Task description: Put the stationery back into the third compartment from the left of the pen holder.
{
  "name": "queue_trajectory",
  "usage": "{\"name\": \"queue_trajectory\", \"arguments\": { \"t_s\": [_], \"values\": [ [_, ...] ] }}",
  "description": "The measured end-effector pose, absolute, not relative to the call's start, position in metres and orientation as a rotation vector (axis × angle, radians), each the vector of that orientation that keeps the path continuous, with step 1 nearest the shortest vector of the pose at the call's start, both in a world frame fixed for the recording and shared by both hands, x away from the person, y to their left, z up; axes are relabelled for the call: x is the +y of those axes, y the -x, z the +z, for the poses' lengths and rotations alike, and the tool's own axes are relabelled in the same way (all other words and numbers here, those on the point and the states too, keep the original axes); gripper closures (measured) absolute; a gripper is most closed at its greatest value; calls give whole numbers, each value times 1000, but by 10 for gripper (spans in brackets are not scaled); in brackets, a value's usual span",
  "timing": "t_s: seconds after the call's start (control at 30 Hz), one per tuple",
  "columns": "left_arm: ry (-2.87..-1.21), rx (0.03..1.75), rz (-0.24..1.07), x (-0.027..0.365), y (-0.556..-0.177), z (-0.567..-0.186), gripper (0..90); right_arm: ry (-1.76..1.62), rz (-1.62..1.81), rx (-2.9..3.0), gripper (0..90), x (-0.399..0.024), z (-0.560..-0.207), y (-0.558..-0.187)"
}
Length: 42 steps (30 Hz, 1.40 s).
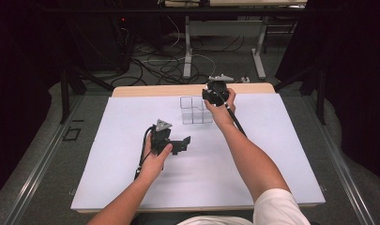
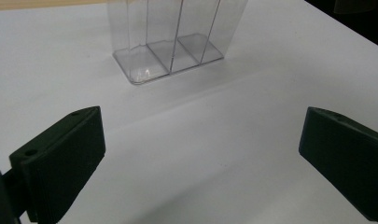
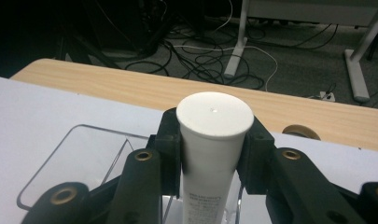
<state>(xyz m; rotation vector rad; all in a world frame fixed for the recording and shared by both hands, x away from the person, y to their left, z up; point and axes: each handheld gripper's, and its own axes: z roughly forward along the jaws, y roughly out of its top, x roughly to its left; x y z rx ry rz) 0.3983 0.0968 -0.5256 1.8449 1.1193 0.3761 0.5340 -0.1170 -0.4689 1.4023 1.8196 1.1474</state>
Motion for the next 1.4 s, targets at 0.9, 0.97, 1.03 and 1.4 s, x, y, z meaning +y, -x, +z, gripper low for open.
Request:
{"name": "queue_trajectory", "arguments": {
  "t_s": [0.9,0.97,1.03,1.4],
  "values": [
    [-1864,1126,373,100,-401,-528,6,-1410,1200,1860,219,-129,-461,-511],
    [-1859,1128,380,101,-402,-528,6,-1402,1198,1871,182,-131,-460,-506],
    [-1860,1129,384,102,-403,-529,6,-1398,1199,1886,151,-133,-460,-502],
    [-1858,1149,388,107,-404,-527,6,-1393,1176,1964,66,-153,-459,-474]
  ]
}}
